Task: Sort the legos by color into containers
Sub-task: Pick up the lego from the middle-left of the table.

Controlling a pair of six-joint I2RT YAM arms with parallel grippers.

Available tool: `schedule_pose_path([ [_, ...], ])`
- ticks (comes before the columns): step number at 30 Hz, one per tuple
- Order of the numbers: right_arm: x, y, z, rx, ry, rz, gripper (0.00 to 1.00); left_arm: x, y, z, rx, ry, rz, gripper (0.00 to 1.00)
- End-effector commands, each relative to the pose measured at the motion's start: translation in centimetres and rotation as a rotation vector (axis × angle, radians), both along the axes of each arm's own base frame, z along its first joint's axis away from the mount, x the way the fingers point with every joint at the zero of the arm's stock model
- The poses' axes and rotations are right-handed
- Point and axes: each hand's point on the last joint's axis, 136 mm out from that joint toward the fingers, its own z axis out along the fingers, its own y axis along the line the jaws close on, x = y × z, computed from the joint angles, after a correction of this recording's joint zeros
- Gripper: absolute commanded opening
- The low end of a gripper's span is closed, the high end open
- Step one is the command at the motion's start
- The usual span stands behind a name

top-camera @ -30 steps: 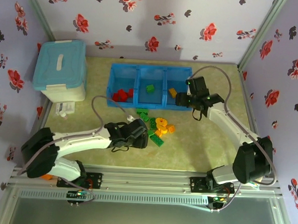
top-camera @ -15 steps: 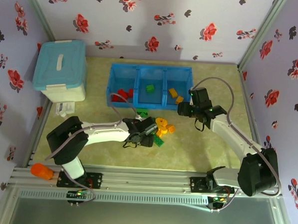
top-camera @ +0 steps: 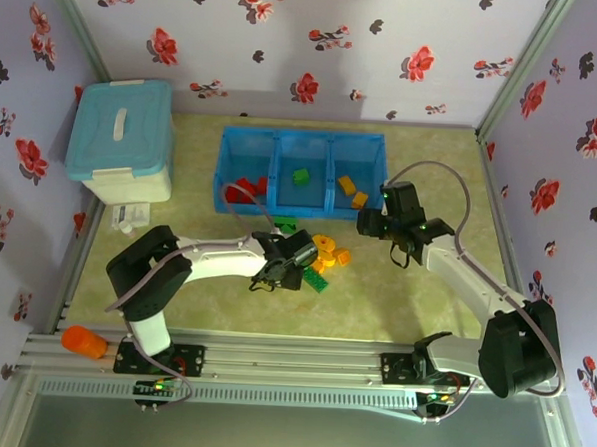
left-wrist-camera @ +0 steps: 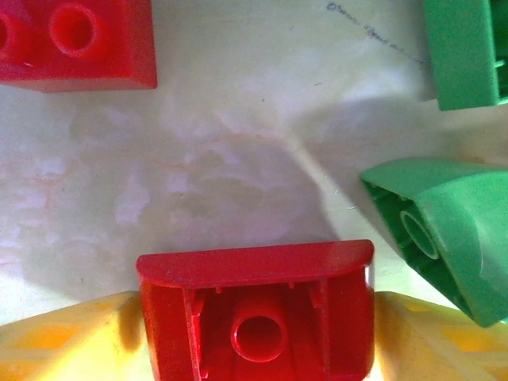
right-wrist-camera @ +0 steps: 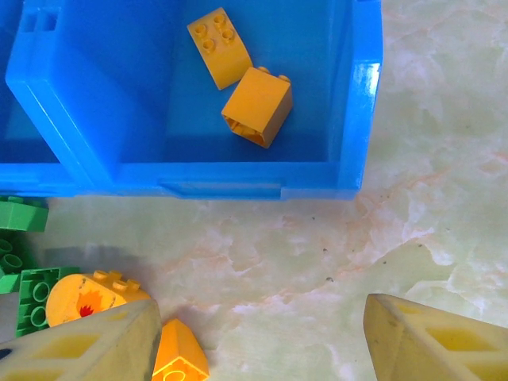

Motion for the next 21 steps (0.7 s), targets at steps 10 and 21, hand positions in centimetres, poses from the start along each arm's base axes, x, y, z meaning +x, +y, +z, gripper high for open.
schedule_pose_path([
  [10, -0.7, -0.3, -0.5, 0.029, -0.017, -0.029, 0.68, 2.3, 2.2, 5.4, -0.091, -0.097, 0.074, 0.61],
  [21, -2.8, 0.3, -1.2, 0.121, -0.010, -0.010, 0.68, 9.7, 9.9, 13.1, -0.166, -0.243, 0.248, 0.61],
])
